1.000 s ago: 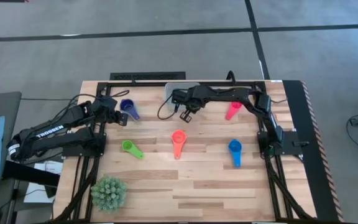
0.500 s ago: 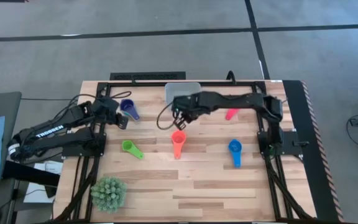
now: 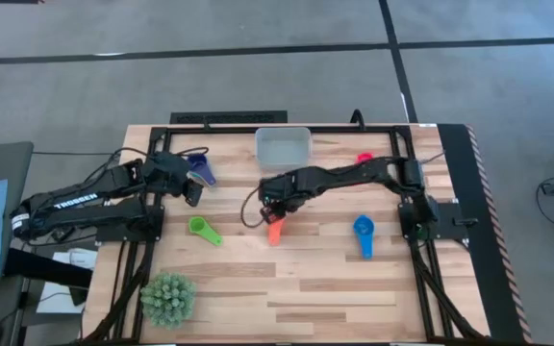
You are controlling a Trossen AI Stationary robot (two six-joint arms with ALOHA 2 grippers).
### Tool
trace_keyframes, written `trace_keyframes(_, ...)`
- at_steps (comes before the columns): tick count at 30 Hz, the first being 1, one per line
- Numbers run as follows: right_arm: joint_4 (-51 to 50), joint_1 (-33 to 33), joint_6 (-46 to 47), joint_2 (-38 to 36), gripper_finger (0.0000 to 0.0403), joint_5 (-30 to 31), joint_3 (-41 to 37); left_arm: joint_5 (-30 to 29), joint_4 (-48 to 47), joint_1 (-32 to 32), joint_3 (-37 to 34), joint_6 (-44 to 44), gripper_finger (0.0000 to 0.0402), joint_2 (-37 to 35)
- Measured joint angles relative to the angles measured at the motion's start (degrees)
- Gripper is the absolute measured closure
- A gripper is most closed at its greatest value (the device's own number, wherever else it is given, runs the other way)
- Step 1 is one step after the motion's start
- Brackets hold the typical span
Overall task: Nest measuring cups in basket
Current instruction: Stack the orange measuring cup on the navy blue measuring cup
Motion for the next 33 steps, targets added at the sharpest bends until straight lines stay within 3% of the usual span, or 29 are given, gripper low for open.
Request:
trace_keyframes(7,1.7,0.3,0.8,3.9,0.0247,-0.8,-0.2,0.5,-1.4,-0.2,0.0,-0.6,0.0396,-0.1)
trace_keyframes(13,2.5,0.4,-1.7,2.9,0.0284,-1.7,0.0,0.6,-1.4,-0.2,0.0,-2.0,0.0396,-0.1)
trace_keyframes(18,2.7,-0.4,-5.5,-0.6,0.0281,-1.2,0.0,3.9,-0.5,-0.2,0.0,-2.8,0.0393,-0.1)
trace_keyframes(23,1.7,-3.4,-12.4,-4.9,0.0258,-0.6,0.0,11.6,1.3,-1.0,0.0,-4.6,0.0354,-0.1)
trace_keyframes(29,0.9,-8.6,-21.1,-11.4,0.0234,-0.6,0.0,17.6,2.4,-8.6,0.7,-9.1,0.0295,-0.1)
trace_keyframes(33,0.9,-12.6,-26.9,-14.6,0.0228,-0.7,0.0,14.8,2.0,-17.8,4.9,-12.6,0.0289,0.0)
